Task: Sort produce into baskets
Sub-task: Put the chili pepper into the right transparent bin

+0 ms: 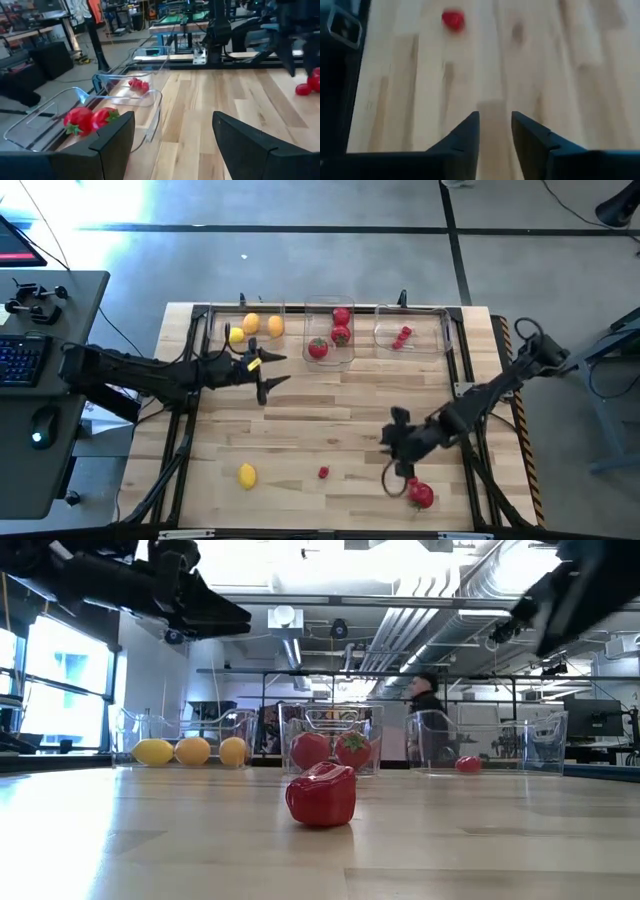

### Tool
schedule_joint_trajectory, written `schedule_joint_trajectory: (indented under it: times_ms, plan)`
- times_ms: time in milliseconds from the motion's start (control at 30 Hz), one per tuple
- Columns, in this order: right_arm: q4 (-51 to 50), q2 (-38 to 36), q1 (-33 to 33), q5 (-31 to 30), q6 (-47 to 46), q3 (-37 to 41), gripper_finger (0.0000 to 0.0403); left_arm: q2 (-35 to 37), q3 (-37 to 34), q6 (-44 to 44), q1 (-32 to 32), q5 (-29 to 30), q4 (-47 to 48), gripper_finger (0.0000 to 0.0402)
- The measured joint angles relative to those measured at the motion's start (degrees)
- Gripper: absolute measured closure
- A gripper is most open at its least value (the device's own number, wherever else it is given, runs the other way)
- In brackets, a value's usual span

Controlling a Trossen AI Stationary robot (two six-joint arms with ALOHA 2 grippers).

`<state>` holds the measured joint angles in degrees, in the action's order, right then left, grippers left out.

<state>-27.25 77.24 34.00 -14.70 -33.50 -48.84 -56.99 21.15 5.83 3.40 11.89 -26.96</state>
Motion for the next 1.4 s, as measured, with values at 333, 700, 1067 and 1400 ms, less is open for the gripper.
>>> schedule_joint_trajectory:
  times_ms: [333,700,1067,1400]
  plan:
    - [-22.61,15.14,-0.70,15.43,-35.14,-11.88,0.0223,0.00,0.00,0.23,-1.71,2.42,-0.52,0.0150]
    - [-22.80,21.10,-2.34,31.53,-39.03,-11.24,0.0172,0.00,0.00,0.19,-1.71,2.42,-0.28,0.0150]
    - [-21.90,21.10,-1.59,34.46,-41.54,-9.81,0.0171,0.00,0.00,-0.91,-1.68,2.42,0.19,0.0150]
    - [-12.32,21.10,-1.33,38.12,-43.34,-3.45,0.0207,0.00,0.00,-0.82,-1.66,2.42,0.59,0.0150]
